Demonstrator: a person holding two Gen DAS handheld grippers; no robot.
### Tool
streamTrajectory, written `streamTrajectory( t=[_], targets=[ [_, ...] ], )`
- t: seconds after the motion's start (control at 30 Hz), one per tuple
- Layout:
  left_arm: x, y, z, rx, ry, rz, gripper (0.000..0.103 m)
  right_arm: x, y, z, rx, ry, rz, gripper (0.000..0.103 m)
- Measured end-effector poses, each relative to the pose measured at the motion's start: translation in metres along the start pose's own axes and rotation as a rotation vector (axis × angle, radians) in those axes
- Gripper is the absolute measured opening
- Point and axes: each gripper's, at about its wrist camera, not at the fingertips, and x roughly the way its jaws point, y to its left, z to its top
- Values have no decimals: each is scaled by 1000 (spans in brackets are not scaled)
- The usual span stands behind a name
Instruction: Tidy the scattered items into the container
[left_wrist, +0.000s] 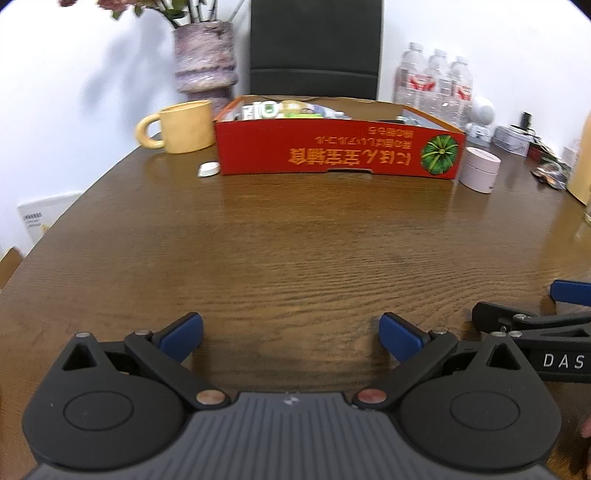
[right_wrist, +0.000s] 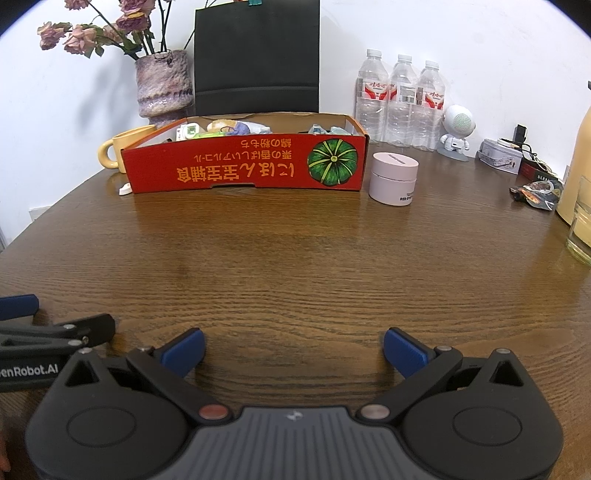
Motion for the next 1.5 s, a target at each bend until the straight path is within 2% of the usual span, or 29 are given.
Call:
streamTrajectory(
  t=[0.1,0.17,0.2,0.27,0.33,0.37,0.4,0.43,0.5,0.6,0.67,0.7,0.83,0.97,1.03,1.1,1.17,1.27,1.37,1.43,1.47,1.5],
  targets=[
    [10,12,21,63,9,-68,103,4,-1,7,-48,18,34,103],
    [17,28,45,83,-61,-68,103,10,-9,21,-108,39,90,102],
    [28,39,61,118,-69,-75,103,12,-16,30,-117,24,104,102],
    [54,57,90,163,-24,-40,103,20,-32,52,-112,-19,79,103],
    [79,76,113,180,-40,-24,94,35,-49,74,-112,-71,22,102],
    [90,86,122,187,-54,-46,80,42,-57,84,-113,-98,-8,101],
    [102,95,128,187,-45,-73,75,50,-66,95,-113,-125,-37,98],
    [114,105,134,187,-35,-101,75,57,-75,102,-109,-160,-41,96],
    [130,117,140,225,-21,-138,75,70,-90,111,-96,-165,1,96],
    [144,126,141,329,-12,-236,75,86,-110,119,-93,-159,69,96],
    [152,130,140,386,-21,-295,79,94,-118,122,-111,-149,98,96],
    [156,134,140,399,-36,-325,79,99,-122,124,-124,-143,113,96],
    [170,150,148,391,-18,-410,79,115,-128,130,-160,-117,153,96],
    [179,164,154,419,-4,-499,76,128,-135,132,-138,-101,180,96],
    [179,168,156,434,-5,-514,64,135,-140,132,-118,-84,196,96],
    [179,171,159,431,-1,-546,37,140,-141,133,-119,-77,198,96],
    [176,171,157,447,-2,-560,28,143,-141,134,-130,-80,205,96],
    [167,167,149,460,-10,-560,28,144,-140,139,-141,-102,230,93],
    [155,163,139,455,-8,-572,28,147,-139,144,-126,-108,270,86],
    [145,155,130,457,-7,-590,28,149,-135,142,-125,-109,264,72],
    [139,149,125,464,-4,-596,28,147,-132,140,-141,-115,251,70],
    [133,142,121,472,-1,-600,28,145,-129,137,-159,-123,237,59]
  ],
)
